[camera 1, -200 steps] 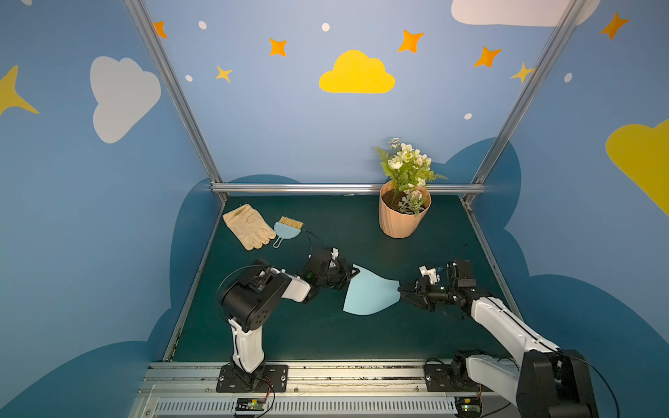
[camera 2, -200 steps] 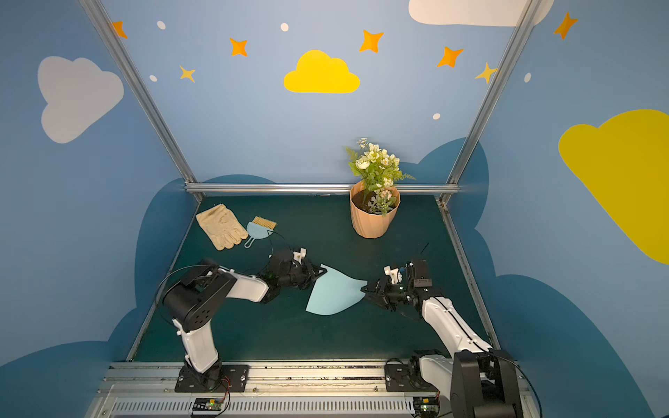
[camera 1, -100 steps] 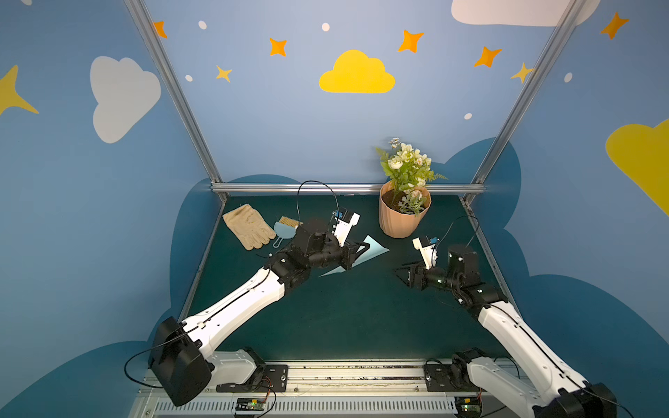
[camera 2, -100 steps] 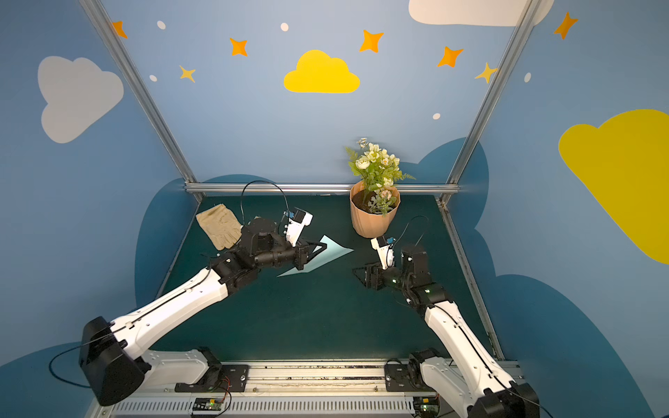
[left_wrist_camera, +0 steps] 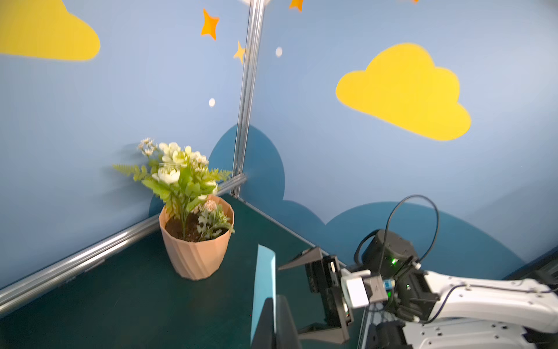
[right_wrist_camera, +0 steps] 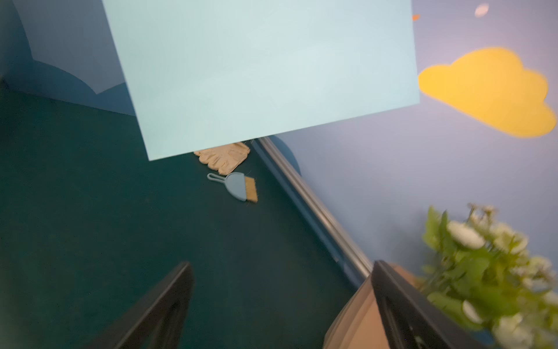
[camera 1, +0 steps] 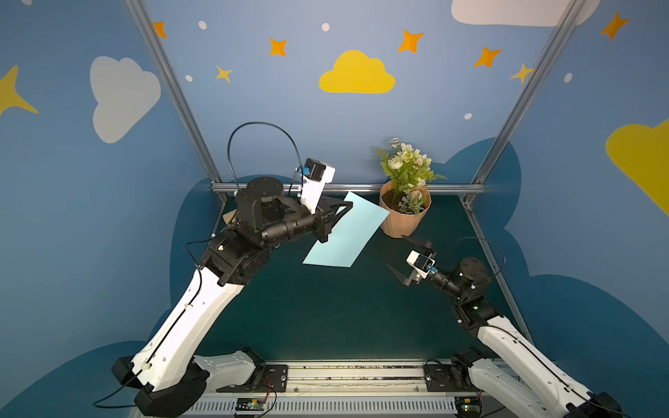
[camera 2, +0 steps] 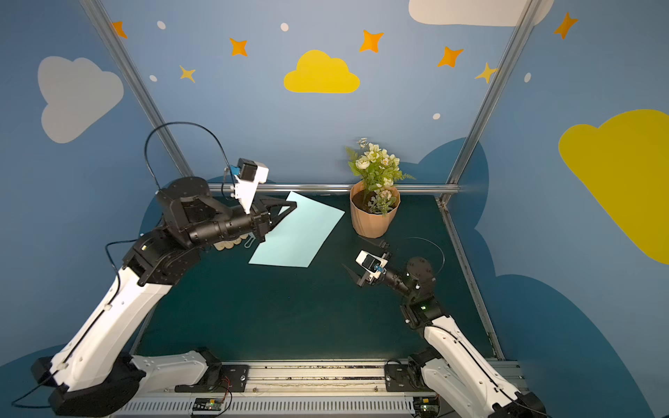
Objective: Fold the square paper diagonally
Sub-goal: Pick up the paper from the center of the board, then fold the paper at the center of the board.
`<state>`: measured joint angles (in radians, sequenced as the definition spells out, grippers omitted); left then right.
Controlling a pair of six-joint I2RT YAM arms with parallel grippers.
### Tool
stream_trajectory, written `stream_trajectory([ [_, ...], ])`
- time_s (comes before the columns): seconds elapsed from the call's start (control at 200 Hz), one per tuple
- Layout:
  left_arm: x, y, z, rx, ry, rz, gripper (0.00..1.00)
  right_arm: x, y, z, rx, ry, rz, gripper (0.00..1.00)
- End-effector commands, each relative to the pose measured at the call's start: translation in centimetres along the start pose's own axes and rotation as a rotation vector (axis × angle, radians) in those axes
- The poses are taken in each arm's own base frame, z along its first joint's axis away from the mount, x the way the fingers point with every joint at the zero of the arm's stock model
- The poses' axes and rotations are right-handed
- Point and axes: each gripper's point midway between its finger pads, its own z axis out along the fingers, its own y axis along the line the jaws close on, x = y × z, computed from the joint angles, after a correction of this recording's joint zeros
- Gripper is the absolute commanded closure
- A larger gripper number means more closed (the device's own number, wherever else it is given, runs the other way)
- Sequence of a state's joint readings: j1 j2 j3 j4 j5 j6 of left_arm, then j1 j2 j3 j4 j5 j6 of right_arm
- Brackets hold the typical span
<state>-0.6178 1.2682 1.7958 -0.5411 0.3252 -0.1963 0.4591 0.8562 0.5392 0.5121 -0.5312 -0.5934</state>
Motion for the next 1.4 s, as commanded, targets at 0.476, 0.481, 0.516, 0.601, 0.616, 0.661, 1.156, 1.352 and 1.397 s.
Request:
stream_trajectory([
  [0.476, -5.6, -1.7, -0.4, 0.044, 0.012, -0.451, 0.97, -11.1, -3.4, 2.9, 0.259, -0.312, -0.850, 0.01],
  [0.481, -5.6, -1.7, -0.4, 0.044, 0.012, -0.454, 0.97, -11.1, -3.4, 2.9, 0.261, -0.313, -0.854, 0.01],
  [0.516, -5.6, -1.7, -0.4, 0.049, 0.011, -0.472, 0.97, -11.0, -3.3, 3.0, 0.268, -0.312, -0.889, 0.01],
  [0.601, -5.8, -2.0, -0.2, 0.071, 0.013, -0.507, 0.97, -10.8, -3.2, 3.3, 0.290, -0.311, -0.934, 0.01],
  [0.616, -5.8, -2.1, -0.2, 0.074, 0.013, -0.513, 0.97, -10.8, -3.2, 3.4, 0.296, -0.310, -0.938, 0.01],
  [0.661, -5.9, -2.2, 0.0, 0.087, 0.013, -0.531, 0.97, -10.8, -3.3, 3.5, 0.311, -0.312, -0.950, 0.01],
  [1.156, -5.5, -0.8, 0.8, 0.045, 0.013, -0.575, 0.97, -11.4, -1.2, 2.7, 0.292, -0.367, -0.964, 0.04],
  [1.352, -4.6, 0.9, 0.7, -0.013, 0.036, -0.563, 0.97, -11.5, 1.3, 1.9, 0.056, -0.349, -0.849, 0.23],
  [1.397, -4.3, 1.1, 0.9, -0.016, 0.046, -0.563, 0.97, -11.7, 1.6, 1.8, 0.014, -0.346, -0.827, 0.29],
])
